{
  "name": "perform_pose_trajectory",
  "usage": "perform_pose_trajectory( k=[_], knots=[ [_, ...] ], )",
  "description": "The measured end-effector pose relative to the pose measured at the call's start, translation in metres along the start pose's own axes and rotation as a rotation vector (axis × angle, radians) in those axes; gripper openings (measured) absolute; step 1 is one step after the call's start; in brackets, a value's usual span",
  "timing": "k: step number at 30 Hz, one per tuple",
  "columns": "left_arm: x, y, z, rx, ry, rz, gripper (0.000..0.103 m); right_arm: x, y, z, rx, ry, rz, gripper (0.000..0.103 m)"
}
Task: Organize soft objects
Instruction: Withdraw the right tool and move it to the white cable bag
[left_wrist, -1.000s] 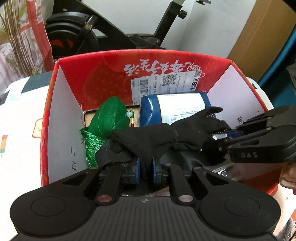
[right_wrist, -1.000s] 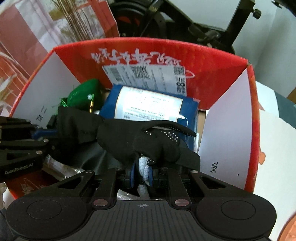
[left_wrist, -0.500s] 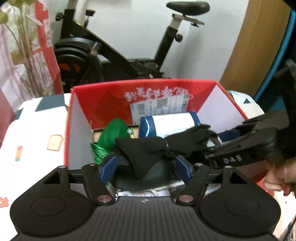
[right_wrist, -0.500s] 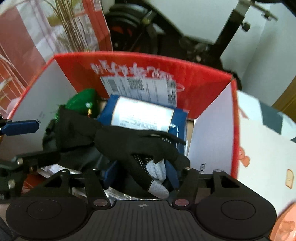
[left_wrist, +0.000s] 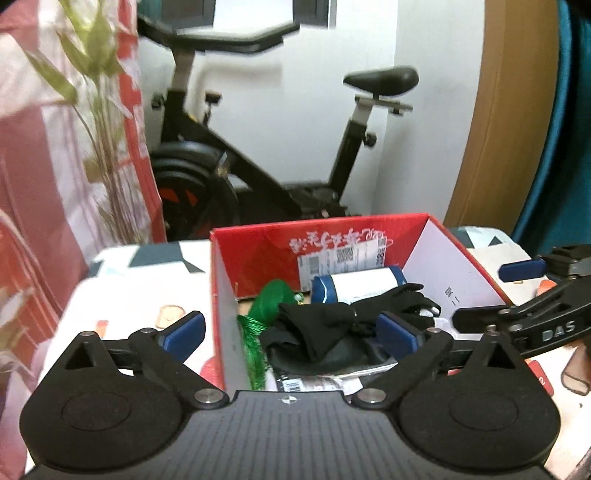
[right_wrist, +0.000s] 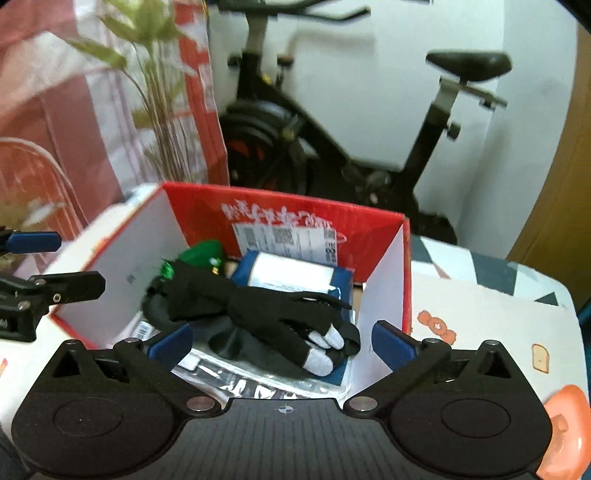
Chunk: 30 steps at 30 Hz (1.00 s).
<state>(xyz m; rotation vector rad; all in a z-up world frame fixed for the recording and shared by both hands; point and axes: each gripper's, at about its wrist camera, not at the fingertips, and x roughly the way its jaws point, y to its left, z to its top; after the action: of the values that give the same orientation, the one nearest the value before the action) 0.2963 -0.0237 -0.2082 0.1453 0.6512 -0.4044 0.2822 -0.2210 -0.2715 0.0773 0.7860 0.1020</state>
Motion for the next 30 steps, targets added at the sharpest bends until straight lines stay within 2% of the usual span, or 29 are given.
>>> perform_pose_trajectory(
  k=[3,7,13,16,19,25,28,30],
  knots=[
    [-0.018,-0.002,-0.015,0.01,-0.046,0.032,0.103,-0.022,0.001,-0.018,0.01,-0.081,0.012,0.103],
    [-0.034,-0.003,-0.04,0.019,-0.066,0.057,0.103,-0.049,0.008,-0.051,-0.028,-0.217,-0.024,0.103],
    [-0.045,-0.003,-0.084,-0.032,-0.054,0.055,0.103,-0.062,0.003,-0.104,0.076,-0.319,-0.001,0.103],
    [-0.044,-0.008,-0.104,-0.038,-0.052,0.029,0.103,-0.056,0.005,-0.129,0.112,-0.311,0.013,0.103],
    [-0.04,-0.012,-0.12,-0.03,-0.028,0.021,0.103,-0.044,0.007,-0.152,0.142,-0.261,0.028,0.103],
    [-0.025,-0.008,-0.146,-0.106,0.047,-0.012,0.102,-0.023,0.023,-0.188,0.108,-0.174,0.037,0.101],
    [-0.017,-0.007,-0.156,-0.145,0.092,-0.041,0.098,-0.014,0.029,-0.198,0.108,-0.132,0.059,0.096],
    [-0.011,-0.007,-0.159,-0.165,0.116,-0.06,0.087,-0.009,0.032,-0.201,0.098,-0.113,0.066,0.094]
  ],
)
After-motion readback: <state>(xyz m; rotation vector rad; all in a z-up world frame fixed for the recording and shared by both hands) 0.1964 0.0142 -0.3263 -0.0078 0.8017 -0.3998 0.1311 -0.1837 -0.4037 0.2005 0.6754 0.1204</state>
